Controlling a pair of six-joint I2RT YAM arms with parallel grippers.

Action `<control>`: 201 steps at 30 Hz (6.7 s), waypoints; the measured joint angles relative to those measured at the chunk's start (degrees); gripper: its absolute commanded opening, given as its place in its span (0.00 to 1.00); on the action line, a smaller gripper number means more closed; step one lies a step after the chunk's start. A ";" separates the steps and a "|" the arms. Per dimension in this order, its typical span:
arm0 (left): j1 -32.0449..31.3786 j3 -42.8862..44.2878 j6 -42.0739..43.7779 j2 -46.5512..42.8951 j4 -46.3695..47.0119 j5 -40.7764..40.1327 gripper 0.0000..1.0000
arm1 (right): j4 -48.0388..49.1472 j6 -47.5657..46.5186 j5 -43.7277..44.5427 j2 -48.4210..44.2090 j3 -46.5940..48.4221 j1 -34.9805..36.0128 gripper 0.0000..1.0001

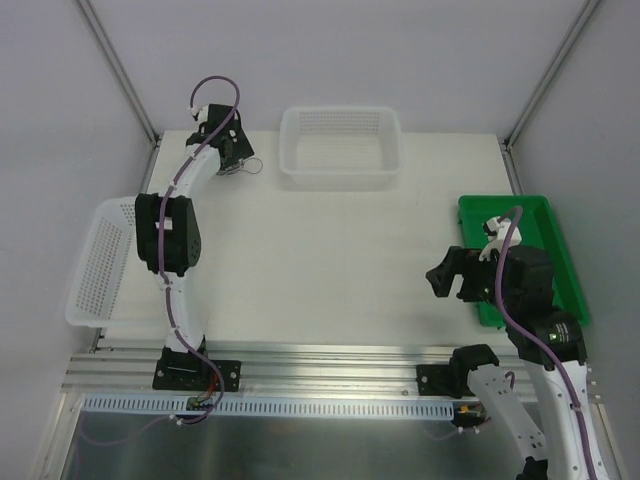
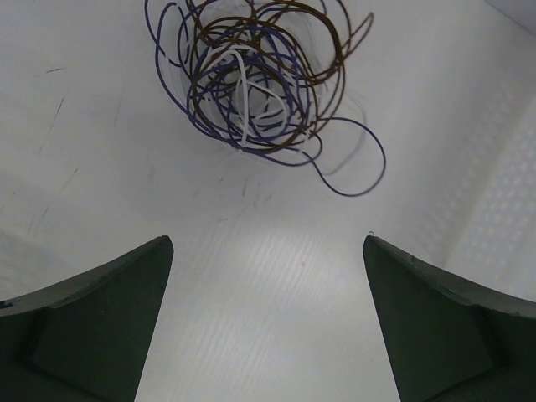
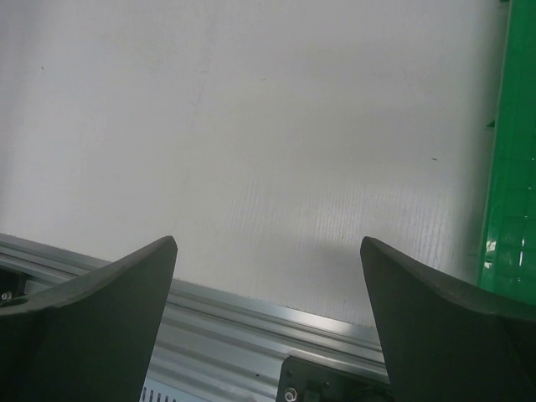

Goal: Untangle the cables

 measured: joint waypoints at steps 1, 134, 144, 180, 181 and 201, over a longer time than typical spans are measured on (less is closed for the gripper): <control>0.42 1.66 -0.28 2.38 0.00 -0.57 0.99 | 0.15 0.02 0.13 -0.02 -0.13 0.20 0.97; -34.03 -64.02 -5.79 -65.61 -2.01 0.59 0.03 | 12.70 20.02 42.32 23.54 -3.37 40.87 0.64; -35.15 -69.66 -5.42 -67.08 2.21 11.19 0.03 | 26.12 10.10 21.49 34.42 -2.25 42.34 0.67; -35.12 -74.51 -7.26 -67.84 3.87 9.86 0.00 | 35.67 1.11 -3.67 55.25 13.31 42.38 0.01; -35.12 -74.51 -7.52 -67.41 3.87 9.57 0.00 | 34.10 0.57 -3.32 52.65 14.95 42.38 0.01; -33.44 -74.49 -10.14 -60.17 4.22 5.33 0.00 | 16.61 -3.04 23.41 11.85 23.76 35.21 0.01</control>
